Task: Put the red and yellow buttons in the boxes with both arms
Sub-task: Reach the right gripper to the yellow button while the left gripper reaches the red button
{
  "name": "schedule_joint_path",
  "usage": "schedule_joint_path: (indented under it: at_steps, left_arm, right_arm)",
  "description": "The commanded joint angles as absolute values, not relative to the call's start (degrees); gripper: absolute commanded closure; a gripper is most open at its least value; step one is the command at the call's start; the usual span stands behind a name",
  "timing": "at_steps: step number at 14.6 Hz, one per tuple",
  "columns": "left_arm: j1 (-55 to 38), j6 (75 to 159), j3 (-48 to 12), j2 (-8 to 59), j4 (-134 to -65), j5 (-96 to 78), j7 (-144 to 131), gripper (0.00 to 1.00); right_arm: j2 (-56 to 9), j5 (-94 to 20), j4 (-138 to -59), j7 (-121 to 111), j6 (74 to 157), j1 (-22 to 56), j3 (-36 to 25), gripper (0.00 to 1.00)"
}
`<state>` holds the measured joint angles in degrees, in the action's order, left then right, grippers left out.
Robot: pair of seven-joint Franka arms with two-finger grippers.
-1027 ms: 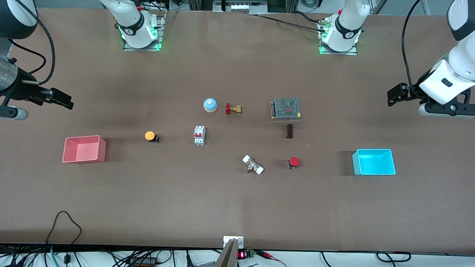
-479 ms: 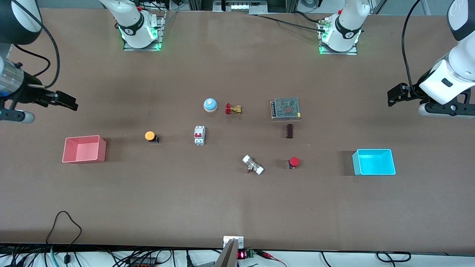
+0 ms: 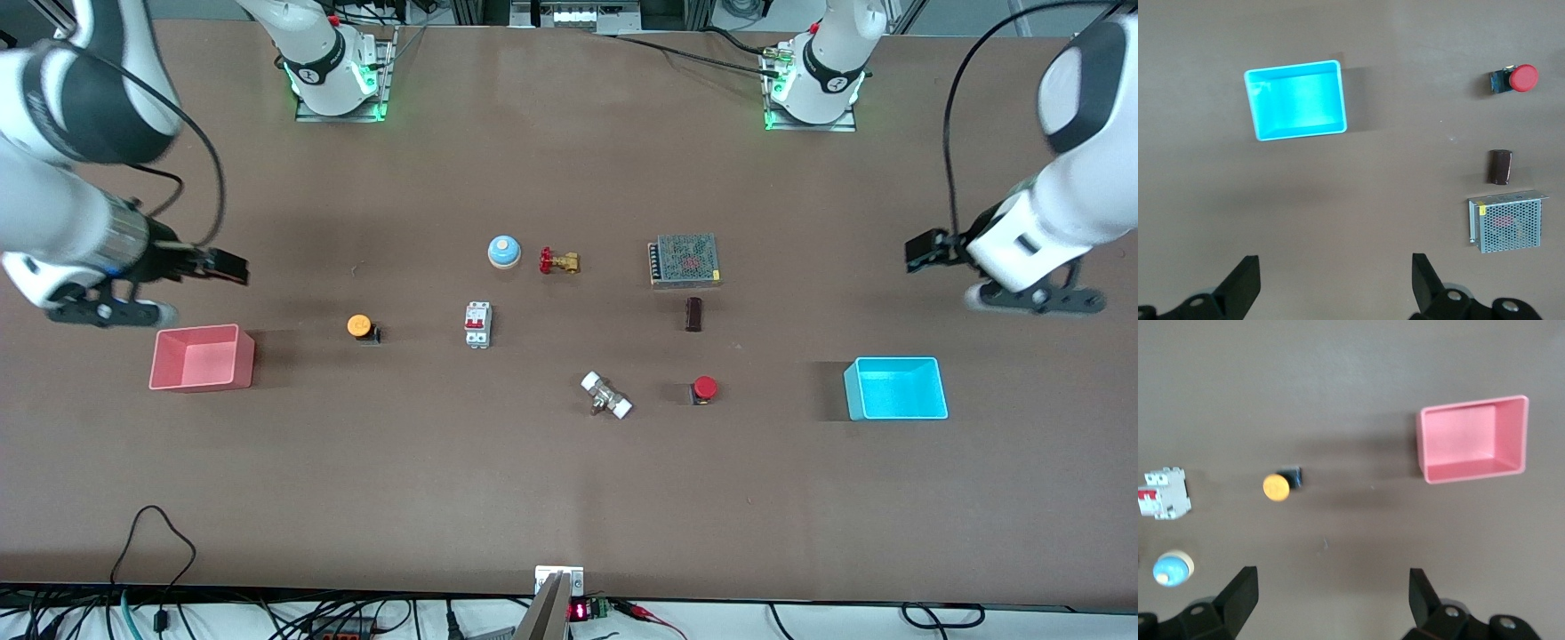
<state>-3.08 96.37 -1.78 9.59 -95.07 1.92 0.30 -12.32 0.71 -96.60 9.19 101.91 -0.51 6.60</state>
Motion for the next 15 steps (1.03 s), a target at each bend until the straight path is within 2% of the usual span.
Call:
schedule_joint_path:
  at_steps: [1, 4, 5, 9, 11, 15]
  left_arm:
    - [-8.6, 95.4, -1.5, 20.1, -85.6, 1.3, -3.0, 0.00]
    - [-11.9, 96.8, -1.7, 32.4, -71.5, 1.1, -14.7, 0.00]
    - [-13.3, 98.6, -1.7, 34.9, -70.0, 1.1, -15.3, 0.00]
    - [-18.3, 112.5, -1.6, 42.8, -70.1, 1.5, -25.5, 0.00]
    - [-18.7, 119.1, -1.6, 43.9, -73.1, 1.4, -27.0, 0.00]
    - [-20.6, 127.7, -1.6, 45.8, -78.6, 1.3, -30.0, 0.00]
  right_arm:
    - [-12.7, 0.1, -102.3, 13.7, 109.7, 1.6, 6.3, 0.00]
    - [-14.8, 0.6, -107.8, 16.7, 120.0, 3.8, 6.3, 0.00]
    - [-16.1, 0.9, -108.5, 18.2, 122.4, 4.3, 6.4, 0.00]
    - [-21.3, 4.7, -110.0, 22.3, 129.4, 6.2, 8.3, 0.00]
    - [-23.9, 9.0, -111.4, 26.6, 133.3, 6.4, 9.1, 0.00]
    - [-26.2, 11.8, -111.3, 27.1, 134.6, 6.2, 10.0, 0.00]
